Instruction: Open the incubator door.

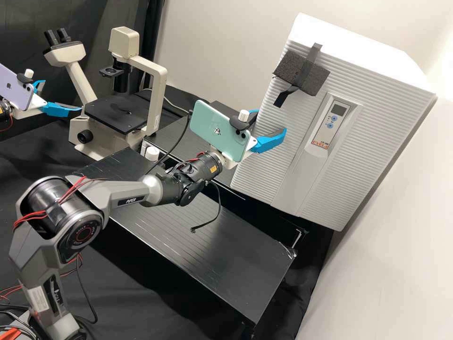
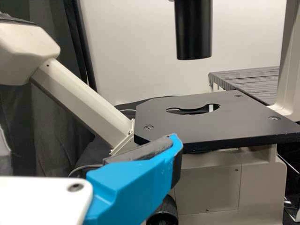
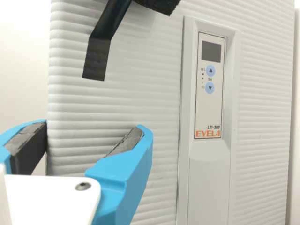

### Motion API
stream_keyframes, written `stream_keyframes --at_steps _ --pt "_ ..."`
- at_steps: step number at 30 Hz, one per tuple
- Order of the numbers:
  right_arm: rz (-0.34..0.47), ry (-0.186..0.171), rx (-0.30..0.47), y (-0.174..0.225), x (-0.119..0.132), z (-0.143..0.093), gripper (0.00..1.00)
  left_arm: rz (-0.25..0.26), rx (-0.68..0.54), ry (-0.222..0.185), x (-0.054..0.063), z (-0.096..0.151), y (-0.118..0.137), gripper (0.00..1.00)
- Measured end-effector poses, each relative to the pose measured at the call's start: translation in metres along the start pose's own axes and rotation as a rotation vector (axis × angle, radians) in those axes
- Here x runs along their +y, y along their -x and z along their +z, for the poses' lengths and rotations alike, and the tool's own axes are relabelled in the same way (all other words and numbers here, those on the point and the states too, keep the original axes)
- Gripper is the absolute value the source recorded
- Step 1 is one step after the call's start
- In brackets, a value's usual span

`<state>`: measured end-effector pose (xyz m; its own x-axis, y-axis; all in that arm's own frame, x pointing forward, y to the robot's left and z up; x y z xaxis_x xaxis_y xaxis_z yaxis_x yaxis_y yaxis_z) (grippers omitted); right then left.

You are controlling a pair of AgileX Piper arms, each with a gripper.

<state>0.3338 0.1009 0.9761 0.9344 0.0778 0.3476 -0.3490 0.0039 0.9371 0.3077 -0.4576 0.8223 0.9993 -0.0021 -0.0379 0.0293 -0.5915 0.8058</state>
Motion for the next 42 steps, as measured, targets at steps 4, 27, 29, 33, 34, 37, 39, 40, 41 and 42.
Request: stream_keyframes --at_steps 4,27,29,33,34,37,39,40,41,42 --pt "0.0 -0.008 0.001 0.001 0.002 0.001 0.0 0.0 0.0 0.0 0.0 0.0 0.0 1.0" --pt "0.06 -0.045 0.006 0.031 0.017 0.01 0.0 0.0 0.0 0.0 0.0 0.0 0.0 1.0" --pt "0.078 -0.057 0.009 0.031 0.019 0.009 1.0 0.0 0.0 0.0 0.0 0.0 0.0 1.0" --pt "0.059 -0.046 0.021 0.031 0.013 0.003 1.0 0.0 0.0 0.0 0.0 0.0 0.0 1.0" --pt "0.046 -0.046 0.027 0.031 0.011 -0.001 1.0 0.0 0.0 0.0 0.0 0.0 0.0 1.0" --pt "0.018 -0.022 0.045 0.025 0.004 -0.009 1.0 0.0 0.0 0.0 0.0 0.0 0.0 1.0" --pt "0.005 0.002 0.054 0.021 0.0 -0.014 1.0 0.0 0.0 0.0 0.0 0.0 0.0 1.0" --pt "-0.003 0.01 0.054 0.018 -0.003 -0.015 1.0 0.0 0.0 0.0 0.0 0.0 0.0 1.0" --pt "-0.015 0.023 0.05 0.016 -0.006 -0.016 1.0 0.0 0.0 0.0 0.0 0.0 0.0 1.0" --pt "-0.016 0.03 0.042 0.015 -0.007 -0.016 1.0 0.0 0.0 0.0 0.0 0.0 0.0 1.0"
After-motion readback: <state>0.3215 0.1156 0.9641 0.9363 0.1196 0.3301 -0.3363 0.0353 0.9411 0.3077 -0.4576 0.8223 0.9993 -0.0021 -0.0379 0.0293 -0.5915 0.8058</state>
